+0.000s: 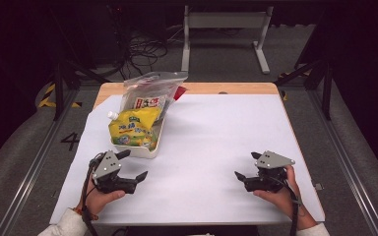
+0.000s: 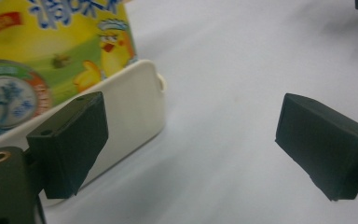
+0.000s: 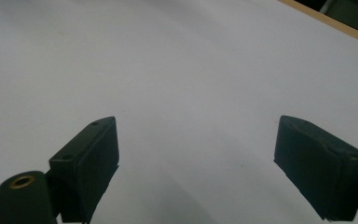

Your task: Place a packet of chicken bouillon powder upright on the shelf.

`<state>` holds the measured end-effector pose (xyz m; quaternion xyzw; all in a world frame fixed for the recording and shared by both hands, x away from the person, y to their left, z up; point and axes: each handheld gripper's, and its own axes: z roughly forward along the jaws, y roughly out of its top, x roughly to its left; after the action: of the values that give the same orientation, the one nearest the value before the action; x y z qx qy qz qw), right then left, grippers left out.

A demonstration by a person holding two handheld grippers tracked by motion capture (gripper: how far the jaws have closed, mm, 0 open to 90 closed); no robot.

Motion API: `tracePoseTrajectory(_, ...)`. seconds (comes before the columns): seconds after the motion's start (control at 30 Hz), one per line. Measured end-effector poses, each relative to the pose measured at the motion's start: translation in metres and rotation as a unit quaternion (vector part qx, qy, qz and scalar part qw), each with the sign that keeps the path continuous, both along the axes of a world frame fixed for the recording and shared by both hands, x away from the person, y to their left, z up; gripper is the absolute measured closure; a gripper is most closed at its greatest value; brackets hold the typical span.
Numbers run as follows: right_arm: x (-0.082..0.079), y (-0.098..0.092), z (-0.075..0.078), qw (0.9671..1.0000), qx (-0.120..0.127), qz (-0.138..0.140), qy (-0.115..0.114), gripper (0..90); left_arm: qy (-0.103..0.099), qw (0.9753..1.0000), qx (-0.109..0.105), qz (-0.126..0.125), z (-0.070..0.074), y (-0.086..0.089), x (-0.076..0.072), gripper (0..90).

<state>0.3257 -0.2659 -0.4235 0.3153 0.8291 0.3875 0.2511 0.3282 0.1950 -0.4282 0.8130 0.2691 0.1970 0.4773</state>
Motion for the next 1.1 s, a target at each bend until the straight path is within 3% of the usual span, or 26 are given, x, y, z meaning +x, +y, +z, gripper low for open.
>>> tracePoseTrajectory(0.3, -0.008, -0.013, -0.003, 0.9999, 0.006, -0.015, 0.003, 12.3, 0.02, 0.9983, 0.034, -0.041, -0.016, -0.026, -0.002, 9.7)
tracePoseTrajectory(0.43, -0.012, -0.016, -0.006, 0.9999, -0.005, -0.015, -0.001, 11.7, 0.01, 0.9965, 0.066, -0.05, -0.021, -0.033, 0.0, 9.0)
tracePoseTrajectory(0.63, -0.012, -0.014, -0.017, 0.9993, -0.036, -0.004, -0.005, 10.8, 0.031, 0.996, 0.059, -0.06, -0.024, -0.036, 0.004, 8.2)
tracePoseTrajectory(1.1, -0.017, -0.013, -0.012, 0.9995, -0.01, -0.007, -0.027, 10.4, 0.02, 0.9976, 0.036, -0.056, -0.019, -0.027, 0.006, 7.9)
